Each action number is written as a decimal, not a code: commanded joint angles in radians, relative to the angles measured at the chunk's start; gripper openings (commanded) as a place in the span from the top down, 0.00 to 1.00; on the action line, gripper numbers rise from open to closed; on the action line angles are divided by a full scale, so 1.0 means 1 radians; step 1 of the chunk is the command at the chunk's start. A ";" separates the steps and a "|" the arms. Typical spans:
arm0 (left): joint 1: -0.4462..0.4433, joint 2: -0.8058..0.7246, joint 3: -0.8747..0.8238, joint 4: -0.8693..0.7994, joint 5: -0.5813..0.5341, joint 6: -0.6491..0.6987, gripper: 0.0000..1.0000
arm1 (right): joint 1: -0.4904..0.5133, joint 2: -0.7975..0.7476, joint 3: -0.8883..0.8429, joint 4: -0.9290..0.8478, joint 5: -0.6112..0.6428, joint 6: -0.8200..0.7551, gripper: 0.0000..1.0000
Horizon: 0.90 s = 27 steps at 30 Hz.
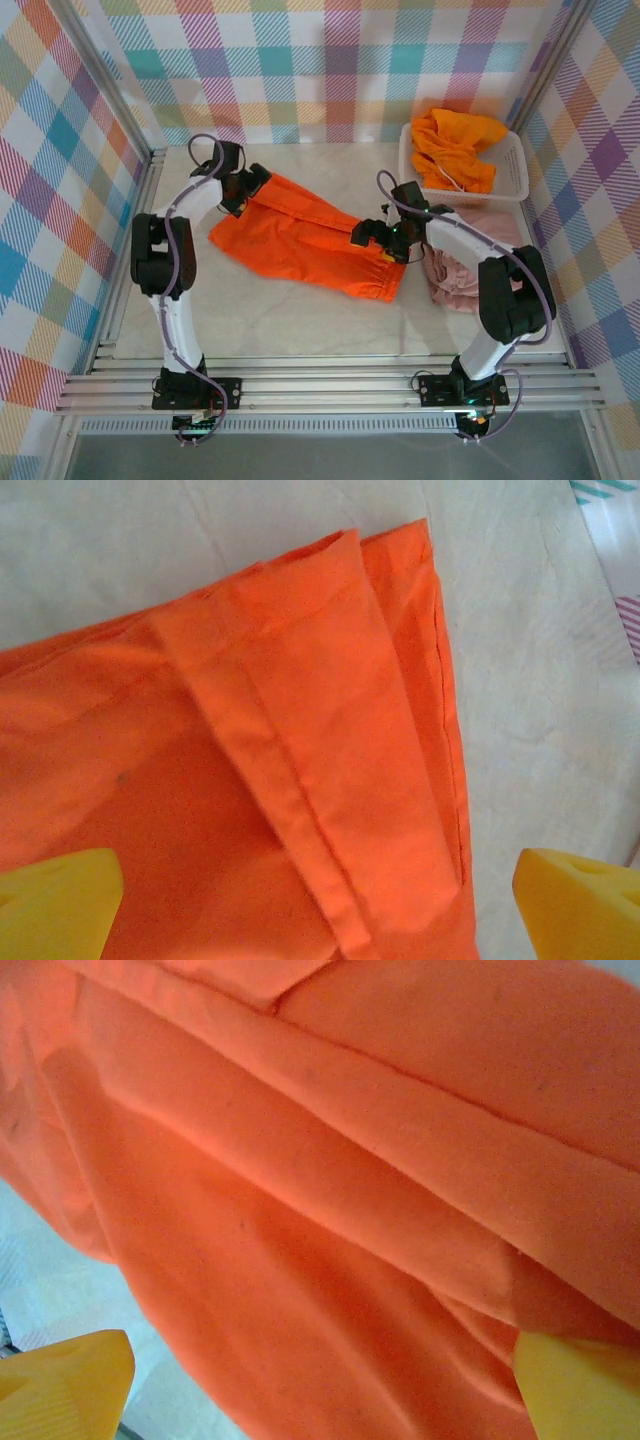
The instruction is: Fold and stack the shorts
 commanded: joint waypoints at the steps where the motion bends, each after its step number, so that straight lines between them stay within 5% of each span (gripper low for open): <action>1: 0.002 0.082 0.083 -0.027 0.023 0.019 0.00 | -0.026 0.025 0.055 -0.015 -0.009 -0.024 0.03; 27: -0.014 0.501 0.746 -0.139 0.062 -0.090 0.00 | -0.165 0.182 0.171 0.022 -0.187 0.030 0.04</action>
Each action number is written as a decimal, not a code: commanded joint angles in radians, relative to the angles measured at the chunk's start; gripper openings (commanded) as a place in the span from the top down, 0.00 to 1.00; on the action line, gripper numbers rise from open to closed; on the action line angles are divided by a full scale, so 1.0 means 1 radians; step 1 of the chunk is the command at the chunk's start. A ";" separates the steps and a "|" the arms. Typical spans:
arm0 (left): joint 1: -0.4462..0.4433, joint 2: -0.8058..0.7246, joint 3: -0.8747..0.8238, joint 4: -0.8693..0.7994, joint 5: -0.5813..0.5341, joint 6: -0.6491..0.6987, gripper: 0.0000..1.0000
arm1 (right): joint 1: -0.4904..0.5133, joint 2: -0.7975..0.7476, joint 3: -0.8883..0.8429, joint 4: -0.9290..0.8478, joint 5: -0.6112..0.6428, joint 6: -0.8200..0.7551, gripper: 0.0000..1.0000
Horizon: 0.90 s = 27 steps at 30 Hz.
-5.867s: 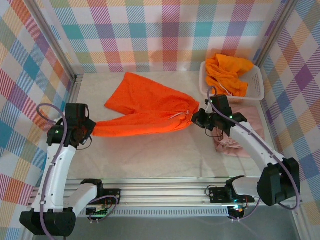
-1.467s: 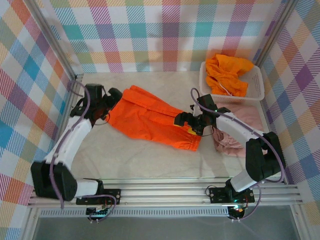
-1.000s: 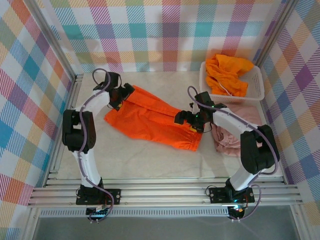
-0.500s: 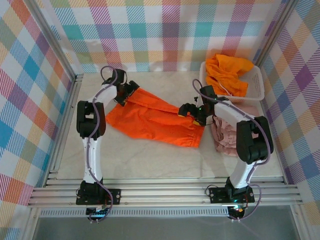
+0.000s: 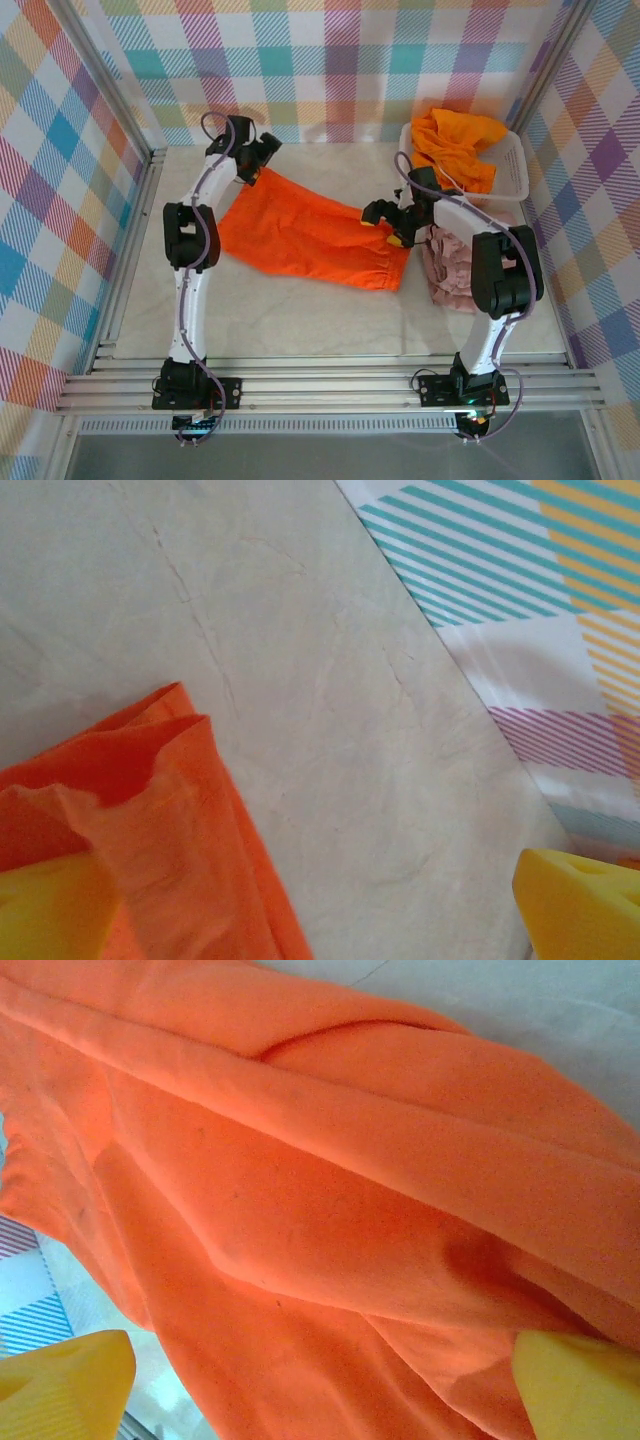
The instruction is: Fold and stack the shorts
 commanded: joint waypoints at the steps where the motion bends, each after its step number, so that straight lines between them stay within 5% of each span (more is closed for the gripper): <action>1: -0.007 0.081 0.098 -0.043 0.028 -0.047 0.00 | -0.029 0.018 0.027 0.016 -0.062 0.026 0.04; 8: -0.002 0.145 0.246 -0.106 0.034 -0.053 0.00 | -0.074 0.020 0.034 0.029 -0.119 0.060 0.04; 20: 0.058 -0.139 0.173 -0.436 0.000 0.218 0.00 | -0.093 -0.070 -0.012 0.060 -0.205 0.116 0.04; 23: 0.058 -0.265 -0.015 -0.430 0.002 0.273 0.00 | -0.093 -0.108 -0.042 0.051 -0.177 0.102 0.03; 27: 0.058 -0.498 -0.490 -0.124 0.060 0.207 0.00 | -0.091 -0.137 -0.081 0.049 -0.165 0.097 0.03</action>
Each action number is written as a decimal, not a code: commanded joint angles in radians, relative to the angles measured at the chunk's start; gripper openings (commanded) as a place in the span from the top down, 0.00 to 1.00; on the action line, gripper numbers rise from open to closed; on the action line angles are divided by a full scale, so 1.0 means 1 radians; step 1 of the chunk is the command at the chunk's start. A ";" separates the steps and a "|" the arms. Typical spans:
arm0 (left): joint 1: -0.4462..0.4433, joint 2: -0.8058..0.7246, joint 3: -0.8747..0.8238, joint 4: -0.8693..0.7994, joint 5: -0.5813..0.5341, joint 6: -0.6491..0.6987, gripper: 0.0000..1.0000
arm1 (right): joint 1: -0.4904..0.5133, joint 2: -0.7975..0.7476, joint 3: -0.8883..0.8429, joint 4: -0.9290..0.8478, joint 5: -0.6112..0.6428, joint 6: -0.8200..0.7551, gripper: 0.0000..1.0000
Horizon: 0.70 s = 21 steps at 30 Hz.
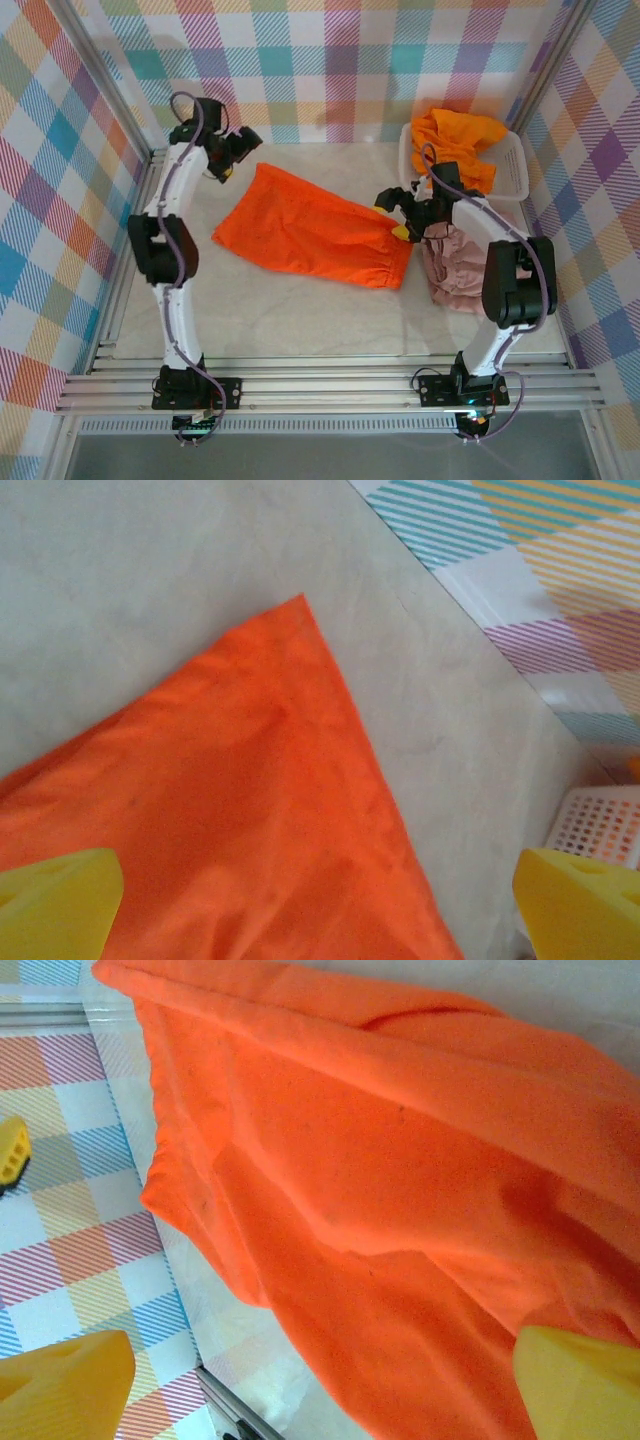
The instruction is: Fold and stack the shorts
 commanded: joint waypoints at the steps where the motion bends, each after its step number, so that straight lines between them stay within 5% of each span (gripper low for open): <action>1: -0.003 -0.109 -0.282 0.181 0.047 -0.016 0.00 | -0.001 -0.030 -0.034 -0.004 -0.009 -0.003 0.03; 9: -0.005 -0.137 -0.573 0.367 0.060 -0.055 0.00 | 0.047 -0.049 -0.103 0.021 -0.011 0.003 0.03; 21: 0.001 -0.208 -0.898 0.480 -0.070 -0.055 0.00 | 0.058 -0.098 -0.133 -0.058 0.095 -0.086 0.03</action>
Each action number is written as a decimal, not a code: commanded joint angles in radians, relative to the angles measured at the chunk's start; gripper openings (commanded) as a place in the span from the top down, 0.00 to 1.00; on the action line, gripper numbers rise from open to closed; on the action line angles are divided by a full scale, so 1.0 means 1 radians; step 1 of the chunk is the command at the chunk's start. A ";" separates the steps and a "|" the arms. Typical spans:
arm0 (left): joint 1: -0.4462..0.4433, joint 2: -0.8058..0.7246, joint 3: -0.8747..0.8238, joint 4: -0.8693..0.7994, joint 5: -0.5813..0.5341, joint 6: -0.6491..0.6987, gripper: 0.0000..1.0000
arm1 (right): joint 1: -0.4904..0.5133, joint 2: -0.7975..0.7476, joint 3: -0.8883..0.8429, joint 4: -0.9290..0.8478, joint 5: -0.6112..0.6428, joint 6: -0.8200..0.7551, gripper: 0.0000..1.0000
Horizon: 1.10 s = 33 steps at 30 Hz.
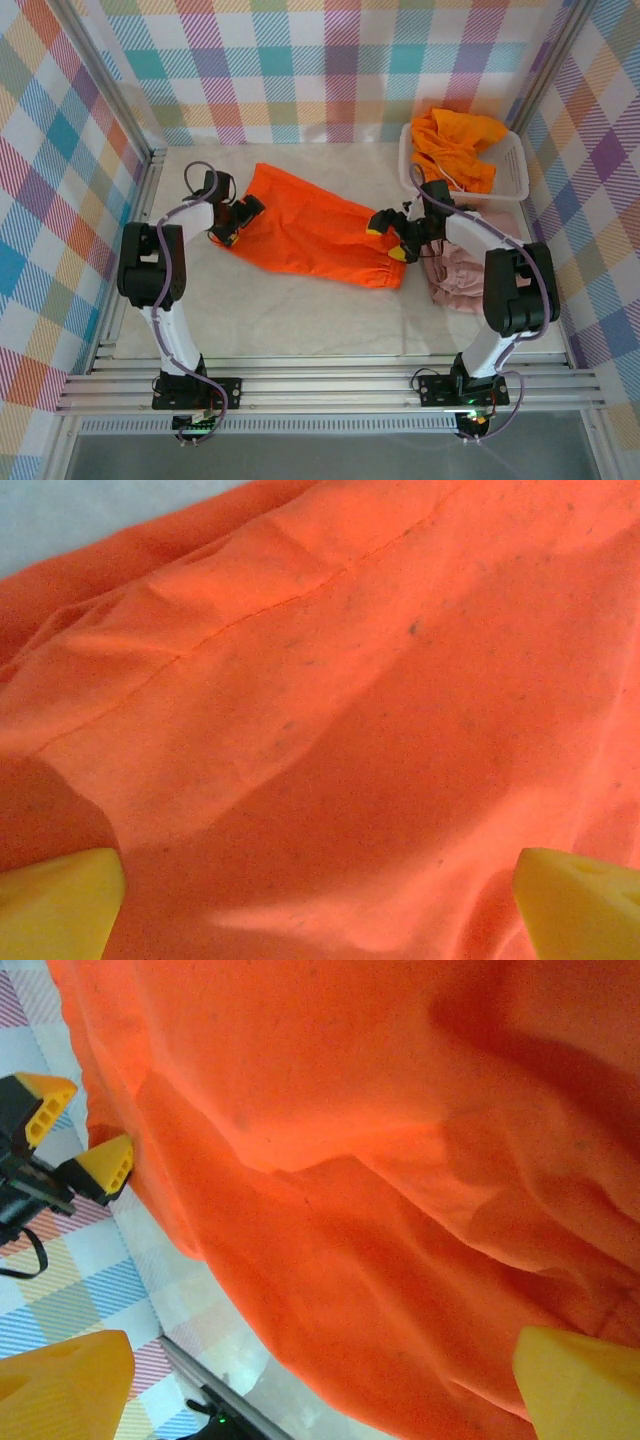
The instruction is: Fold and stack the shorts
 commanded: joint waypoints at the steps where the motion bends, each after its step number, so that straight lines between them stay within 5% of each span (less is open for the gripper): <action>1: 0.002 -0.045 -0.120 -0.007 -0.066 -0.009 0.00 | -0.001 -0.055 0.004 -0.067 0.068 -0.077 0.03; 8: 0.002 -0.223 -0.361 -0.056 -0.105 -0.027 0.00 | -0.001 -0.065 0.012 -0.203 0.283 -0.194 0.06; 14: 0.000 -0.372 -0.497 -0.064 -0.126 -0.017 0.00 | 0.009 -0.018 0.009 -0.185 0.322 -0.209 0.12; 33: -0.004 -0.406 -0.529 -0.062 -0.125 -0.018 0.00 | 0.134 0.215 0.139 -0.209 0.472 -0.252 0.32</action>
